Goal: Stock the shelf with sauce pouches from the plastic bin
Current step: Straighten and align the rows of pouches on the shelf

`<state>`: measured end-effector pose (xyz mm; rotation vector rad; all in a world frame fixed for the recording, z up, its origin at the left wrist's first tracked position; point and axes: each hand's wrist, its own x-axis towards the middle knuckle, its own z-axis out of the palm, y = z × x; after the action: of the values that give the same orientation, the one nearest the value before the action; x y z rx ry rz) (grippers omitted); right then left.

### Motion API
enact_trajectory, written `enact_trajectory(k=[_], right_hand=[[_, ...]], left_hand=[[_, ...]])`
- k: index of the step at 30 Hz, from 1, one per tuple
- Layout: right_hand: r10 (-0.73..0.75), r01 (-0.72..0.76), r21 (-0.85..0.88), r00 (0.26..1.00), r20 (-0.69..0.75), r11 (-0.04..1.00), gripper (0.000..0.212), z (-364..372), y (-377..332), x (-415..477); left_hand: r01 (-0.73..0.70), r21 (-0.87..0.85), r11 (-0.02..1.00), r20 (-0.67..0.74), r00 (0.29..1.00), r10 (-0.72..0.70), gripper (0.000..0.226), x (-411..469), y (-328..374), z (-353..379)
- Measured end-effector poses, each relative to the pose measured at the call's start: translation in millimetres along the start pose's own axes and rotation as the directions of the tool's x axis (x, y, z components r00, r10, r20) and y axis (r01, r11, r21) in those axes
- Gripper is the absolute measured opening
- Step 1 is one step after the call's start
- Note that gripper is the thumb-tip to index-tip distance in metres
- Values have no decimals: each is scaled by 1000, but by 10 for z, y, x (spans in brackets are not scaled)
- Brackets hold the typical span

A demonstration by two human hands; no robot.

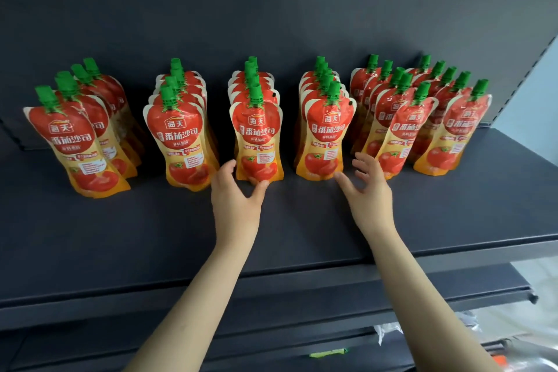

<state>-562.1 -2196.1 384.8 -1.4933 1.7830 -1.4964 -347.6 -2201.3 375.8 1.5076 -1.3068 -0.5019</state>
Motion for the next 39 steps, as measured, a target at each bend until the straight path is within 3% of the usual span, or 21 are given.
enact_trajectory(k=[5,10,15,23,31,39], right_hand=[[30,-24,54,993,-118,998,36,-537,212,-55],[62,-42,78,959,-278,996,37,-1134,525,270],[66,-58,38,963,-260,998,57,-1592,831,698],[-39,41,29,998,-52,999,50,-1687,1102,1114],[-51,50,-3,998,-41,999,53,-1641,1168,1253],[-48,48,-15,998,-31,999,51,-1618,1167,1275]], left_hand=[[-91,-74,993,200,974,104,35,-347,244,248],[-92,-139,986,391,910,140,43,-519,689,946],[-22,-172,985,325,942,78,56,-626,1071,1592],[31,-137,990,105,994,-16,49,-566,1189,2052],[10,-53,999,145,989,-2,34,-429,1134,2112],[12,-51,999,184,983,-3,38,-382,1094,2103]])
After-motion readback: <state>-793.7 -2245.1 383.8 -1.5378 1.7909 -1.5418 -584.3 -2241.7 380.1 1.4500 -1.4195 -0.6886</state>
